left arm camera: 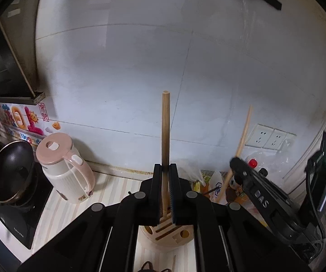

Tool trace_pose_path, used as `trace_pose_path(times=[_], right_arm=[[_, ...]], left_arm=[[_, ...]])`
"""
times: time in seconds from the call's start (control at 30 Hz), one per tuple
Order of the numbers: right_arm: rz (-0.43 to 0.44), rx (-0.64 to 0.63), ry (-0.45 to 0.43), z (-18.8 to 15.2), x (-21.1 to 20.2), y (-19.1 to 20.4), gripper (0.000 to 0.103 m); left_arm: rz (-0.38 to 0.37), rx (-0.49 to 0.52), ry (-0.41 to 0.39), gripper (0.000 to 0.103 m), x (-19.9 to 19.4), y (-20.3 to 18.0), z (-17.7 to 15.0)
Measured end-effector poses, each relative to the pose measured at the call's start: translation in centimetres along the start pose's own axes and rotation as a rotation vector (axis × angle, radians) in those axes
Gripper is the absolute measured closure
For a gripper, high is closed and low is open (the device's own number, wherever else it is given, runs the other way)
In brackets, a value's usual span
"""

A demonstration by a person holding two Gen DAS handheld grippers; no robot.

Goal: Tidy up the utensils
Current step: 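Lift both wooden chopsticks upright and lower them into the beige holder, then open both tools to release the wooden chopsticks into the holder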

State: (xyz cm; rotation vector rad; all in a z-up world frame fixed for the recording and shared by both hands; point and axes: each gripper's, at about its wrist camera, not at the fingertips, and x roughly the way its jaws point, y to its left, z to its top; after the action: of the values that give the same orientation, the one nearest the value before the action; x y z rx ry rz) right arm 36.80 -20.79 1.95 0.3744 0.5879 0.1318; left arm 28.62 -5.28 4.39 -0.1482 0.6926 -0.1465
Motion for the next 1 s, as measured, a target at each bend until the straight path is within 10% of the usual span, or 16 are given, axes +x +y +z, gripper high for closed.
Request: trace_pose_path(times=[0.47, 0.73, 0.9, 1.0], right_arm=[[0.021, -0.017, -0.121, -1.4, 7.8, 0.0, 0.096], [0.046, -0.037, -0.026, -2.5, 9.0, -1.4, 0.093], [0.020, -0.004, -0.018, -0.9, 4.7, -2.6, 0.058], [-0.048, 0.012, 0.002, -0.2, 1.5, -3.8, 0.050]], left_arm=[[0.057, -0.031, 0.140, 0.099, 7.1, 1.3, -1.3], [0.063, -0.061, 0.187, 0.093, 6.6, 1.5, -1.7], [0.094, -0.094, 0.106, 0.022, 2.4, 2.0, -1.6], [0.111, -0.086, 0.077, 0.018, 0.6, 2.3, -2.3]])
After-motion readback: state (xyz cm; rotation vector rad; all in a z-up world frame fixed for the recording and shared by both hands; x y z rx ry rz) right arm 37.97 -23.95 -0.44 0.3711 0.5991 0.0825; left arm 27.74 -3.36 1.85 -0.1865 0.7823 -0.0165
